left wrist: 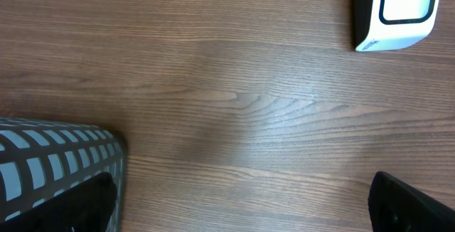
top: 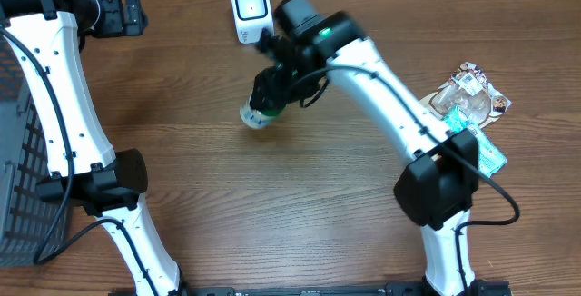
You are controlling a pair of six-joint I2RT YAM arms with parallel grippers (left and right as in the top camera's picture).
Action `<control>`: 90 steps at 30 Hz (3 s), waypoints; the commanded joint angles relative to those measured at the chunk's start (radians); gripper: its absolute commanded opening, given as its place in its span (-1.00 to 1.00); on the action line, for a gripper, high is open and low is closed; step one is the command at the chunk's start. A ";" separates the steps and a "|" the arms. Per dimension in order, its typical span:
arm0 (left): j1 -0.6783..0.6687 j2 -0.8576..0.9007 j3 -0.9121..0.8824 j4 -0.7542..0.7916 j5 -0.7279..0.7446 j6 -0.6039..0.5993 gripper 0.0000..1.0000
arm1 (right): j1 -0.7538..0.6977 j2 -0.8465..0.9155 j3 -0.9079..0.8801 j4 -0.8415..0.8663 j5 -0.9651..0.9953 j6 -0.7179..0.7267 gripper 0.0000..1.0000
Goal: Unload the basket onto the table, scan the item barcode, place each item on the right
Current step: 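Lift the jar and tilt it sideways toward the scanner, then hold the jar label in front of the scanner window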
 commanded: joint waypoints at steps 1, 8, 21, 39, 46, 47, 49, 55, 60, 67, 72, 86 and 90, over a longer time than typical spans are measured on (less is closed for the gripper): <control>-0.008 -0.030 0.008 -0.002 -0.003 0.011 0.99 | -0.103 -0.064 0.035 0.006 -0.412 -0.034 -0.28; -0.008 -0.030 0.008 -0.002 -0.003 0.011 0.99 | -0.246 -0.064 0.035 0.013 -0.630 0.128 -0.17; -0.008 -0.030 0.008 -0.002 -0.003 0.011 0.99 | -0.295 -0.064 0.035 0.072 -0.653 0.162 -0.19; -0.008 -0.030 0.008 -0.002 -0.003 0.011 0.99 | -0.004 -0.018 0.033 0.600 0.679 0.064 0.01; -0.008 -0.030 0.008 -0.002 -0.003 0.011 0.99 | 0.040 0.094 0.033 0.937 0.773 -0.404 0.07; -0.008 -0.030 0.008 -0.002 -0.003 0.011 0.99 | 0.040 0.114 0.033 0.982 0.773 -0.468 0.07; -0.008 -0.030 0.008 -0.002 -0.003 0.011 0.99 | 0.040 0.153 0.033 1.053 0.772 -0.580 0.07; -0.008 -0.030 0.008 -0.002 -0.003 0.011 0.99 | 0.039 0.273 0.033 1.245 0.773 -0.865 0.07; -0.008 -0.030 0.008 -0.002 -0.003 0.011 0.99 | 0.039 0.335 0.033 1.365 0.773 -1.037 0.07; -0.008 -0.030 0.008 -0.002 -0.003 0.011 0.99 | 0.038 0.355 0.033 1.448 0.772 -1.093 0.06; -0.008 -0.030 0.008 -0.002 -0.003 0.011 0.99 | 0.037 0.355 0.033 1.473 0.769 -1.093 0.07; -0.008 -0.030 0.008 -0.002 -0.003 0.011 0.99 | 0.039 0.348 0.033 1.471 0.753 -1.078 0.08; -0.008 -0.030 0.008 -0.002 -0.003 0.011 0.99 | 0.041 0.295 0.033 1.444 0.715 -0.964 0.14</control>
